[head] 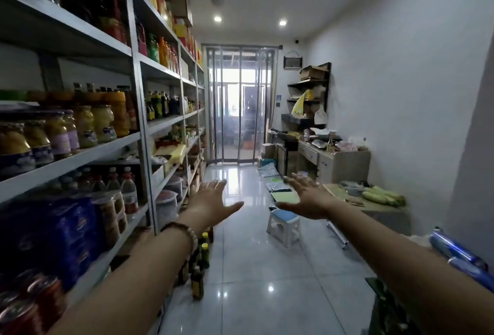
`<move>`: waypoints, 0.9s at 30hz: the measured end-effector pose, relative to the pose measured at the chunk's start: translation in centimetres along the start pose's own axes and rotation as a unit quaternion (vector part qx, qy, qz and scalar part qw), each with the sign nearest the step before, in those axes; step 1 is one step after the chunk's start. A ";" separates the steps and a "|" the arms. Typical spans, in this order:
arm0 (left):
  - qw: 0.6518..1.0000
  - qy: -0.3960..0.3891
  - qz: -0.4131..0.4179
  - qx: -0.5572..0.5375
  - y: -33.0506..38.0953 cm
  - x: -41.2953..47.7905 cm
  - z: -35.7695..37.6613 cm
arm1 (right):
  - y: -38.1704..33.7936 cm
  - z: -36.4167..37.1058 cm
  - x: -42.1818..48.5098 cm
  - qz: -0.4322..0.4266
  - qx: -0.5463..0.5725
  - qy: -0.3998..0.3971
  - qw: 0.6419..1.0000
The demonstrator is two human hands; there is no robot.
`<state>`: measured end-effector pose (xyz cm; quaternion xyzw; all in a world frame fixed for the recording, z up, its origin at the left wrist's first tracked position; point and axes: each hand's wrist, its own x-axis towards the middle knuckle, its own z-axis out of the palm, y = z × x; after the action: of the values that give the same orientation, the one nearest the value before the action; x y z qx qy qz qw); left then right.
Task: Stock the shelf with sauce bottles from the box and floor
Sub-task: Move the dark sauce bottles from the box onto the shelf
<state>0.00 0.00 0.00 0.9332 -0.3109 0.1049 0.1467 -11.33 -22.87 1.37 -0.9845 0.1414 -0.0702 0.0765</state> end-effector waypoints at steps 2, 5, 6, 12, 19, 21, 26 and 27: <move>0.999 -0.025 -0.020 -0.003 0.5 2.7 1.9 | 1.4 0.9 3.1 -0.001 0.010 -0.052 0.999; 0.997 -0.058 -0.037 0.037 0.8 7.6 4.5 | 4.0 2.0 8.9 -0.002 0.043 -0.115 0.992; 0.995 -0.077 -0.044 0.044 1.0 9.1 5.3 | 4.7 2.2 10.6 -0.003 0.050 -0.126 0.991; 0.991 -0.118 -0.050 0.036 0.3 18.9 8.6 | 8.7 3.9 20.9 -0.024 0.066 -0.121 0.990; 0.993 -0.105 -0.029 0.044 -3.4 32.1 12.9 | 11.7 6.8 34.2 -0.056 0.104 -0.061 0.991; 0.993 -0.102 -0.026 0.047 -5.2 36.6 14.2 | 12.2 7.8 38.8 -0.060 0.101 -0.068 0.991; 0.993 -0.104 -0.016 0.056 -8.9 49.1 17.5 | 13.0 9.1 51.0 -0.051 0.077 -0.075 0.993; 0.993 -0.101 -0.015 0.058 -9.5 51.6 18.0 | 13.2 9.2 53.4 -0.049 0.075 -0.073 0.993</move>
<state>48.15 -27.22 -4.02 0.9506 -0.3032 0.0255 0.0618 37.30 -49.66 -3.66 -0.9843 0.0815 -0.0122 0.1563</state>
